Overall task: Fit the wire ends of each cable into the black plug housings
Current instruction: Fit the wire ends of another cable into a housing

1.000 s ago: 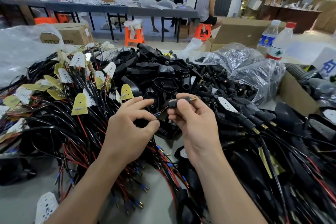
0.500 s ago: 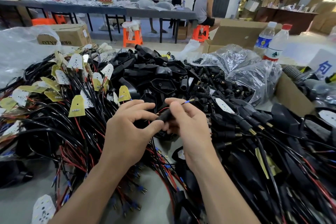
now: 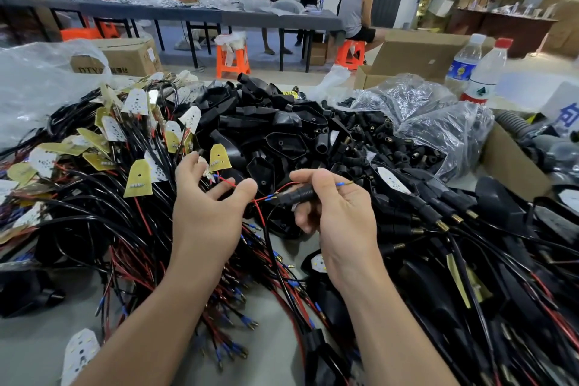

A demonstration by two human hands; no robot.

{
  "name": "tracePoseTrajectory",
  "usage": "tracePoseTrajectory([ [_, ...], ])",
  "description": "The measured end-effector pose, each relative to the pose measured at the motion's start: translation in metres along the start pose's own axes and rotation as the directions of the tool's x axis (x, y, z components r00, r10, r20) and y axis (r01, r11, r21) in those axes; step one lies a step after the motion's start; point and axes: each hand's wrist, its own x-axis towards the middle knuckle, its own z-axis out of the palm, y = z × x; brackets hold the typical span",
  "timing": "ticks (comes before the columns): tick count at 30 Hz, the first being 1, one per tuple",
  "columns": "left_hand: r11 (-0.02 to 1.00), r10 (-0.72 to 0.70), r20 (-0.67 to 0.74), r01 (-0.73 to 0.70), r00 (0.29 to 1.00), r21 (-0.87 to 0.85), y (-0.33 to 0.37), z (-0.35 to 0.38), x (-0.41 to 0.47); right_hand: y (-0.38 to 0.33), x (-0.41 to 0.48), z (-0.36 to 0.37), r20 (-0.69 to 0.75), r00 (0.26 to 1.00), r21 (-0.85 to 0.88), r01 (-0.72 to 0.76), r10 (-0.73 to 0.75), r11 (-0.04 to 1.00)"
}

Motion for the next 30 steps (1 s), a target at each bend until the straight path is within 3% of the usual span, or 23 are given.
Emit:
tracePoseTrajectory([
  [6,0.864,-0.110,0.174,0.181,0.979,-0.470,0.008,-0.001,0.001,0.000,0.001,0.000,0.041,0.999,-0.005,-0.027,0.027,1.000],
  [9,0.773,-0.137,0.385,0.342,0.913,-0.535,0.011,-0.004,0.002,0.001,0.000,0.001,0.034,0.999,-0.035,-0.040,0.041,0.999],
  [11,0.808,-0.092,0.447,0.329,0.890,-0.489,0.011,-0.005,0.002,0.002,0.000,0.001,0.032,0.999,-0.066,-0.035,0.038,0.997],
  [15,0.874,0.000,0.425,0.206,0.905,-0.439,0.012,-0.007,0.001,0.003,0.001,0.001,-0.015,0.999,-0.066,-0.045,0.044,0.997],
  [21,0.991,0.106,0.241,-0.082,0.965,-0.107,0.011,-0.007,-0.001,0.003,0.004,0.003,-0.147,0.987,0.136,-0.040,0.060,0.990],
  [23,0.965,0.225,0.240,-0.251,0.944,0.080,0.012,-0.007,-0.006,0.003,0.003,0.003,-0.164,0.985,0.157,-0.031,0.057,0.987],
  [26,0.830,0.353,0.284,-0.438,0.892,0.346,0.013,-0.011,-0.011,0.001,0.003,0.002,-0.162,0.985,0.182,-0.032,0.062,0.983],
  [30,0.798,0.384,0.247,-0.454,0.890,0.396,0.012,-0.007,-0.012,-0.001,0.004,0.000,-0.141,0.988,0.158,-0.036,0.058,0.987],
])
